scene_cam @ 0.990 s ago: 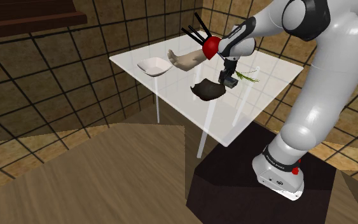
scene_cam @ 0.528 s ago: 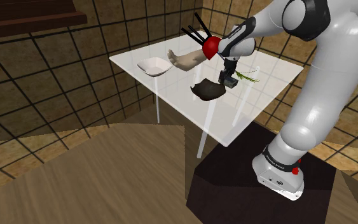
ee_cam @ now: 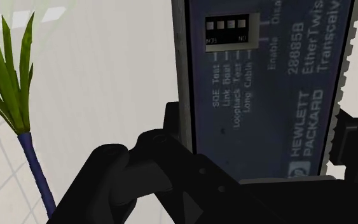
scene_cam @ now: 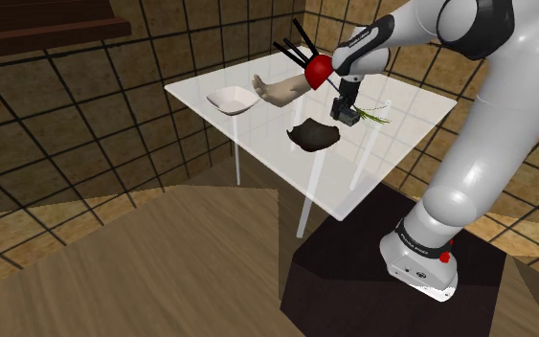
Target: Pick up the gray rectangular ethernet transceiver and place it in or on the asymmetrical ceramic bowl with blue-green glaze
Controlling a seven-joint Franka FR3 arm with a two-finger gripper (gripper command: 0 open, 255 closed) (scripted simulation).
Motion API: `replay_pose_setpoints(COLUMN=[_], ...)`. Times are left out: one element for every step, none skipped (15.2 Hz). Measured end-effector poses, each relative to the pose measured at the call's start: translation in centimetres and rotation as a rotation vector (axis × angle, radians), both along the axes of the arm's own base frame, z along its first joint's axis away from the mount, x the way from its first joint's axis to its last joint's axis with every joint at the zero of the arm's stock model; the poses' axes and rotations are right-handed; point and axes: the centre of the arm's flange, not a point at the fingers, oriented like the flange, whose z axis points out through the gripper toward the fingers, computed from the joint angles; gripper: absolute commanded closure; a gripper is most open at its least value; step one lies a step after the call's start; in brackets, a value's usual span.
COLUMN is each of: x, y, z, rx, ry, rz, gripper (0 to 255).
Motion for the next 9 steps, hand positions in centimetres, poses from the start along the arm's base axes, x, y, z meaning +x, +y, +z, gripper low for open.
replay_pose_setpoints(x=[0.0, 0.0, -0.1, -0.1, -0.1, -0.1, -0.1, 0.0, 0.0], y=[0.0, 0.1, 0.1, 0.1, 0.1, 0.0, -0.1, -0.1, -0.1], z=[0.7, 1.2, 1.6, 2.1, 2.7, 3.1, 3.6, 4.2, 4.7], rx=[0.0, 0.0, 0.0, 0.0, 0.0, 0.0, 0.0, 0.0, 0.0], ry=[0.0, 0.0, 0.0, 0.0, 0.0, 0.0, 0.0, 0.0, 0.0], rz=[0.0, 0.0, 0.0, 0.0, 0.0, 0.0, 0.0, 0.0, 0.0], gripper=[255, 255, 255, 255, 255, 255, 255, 255, 255])
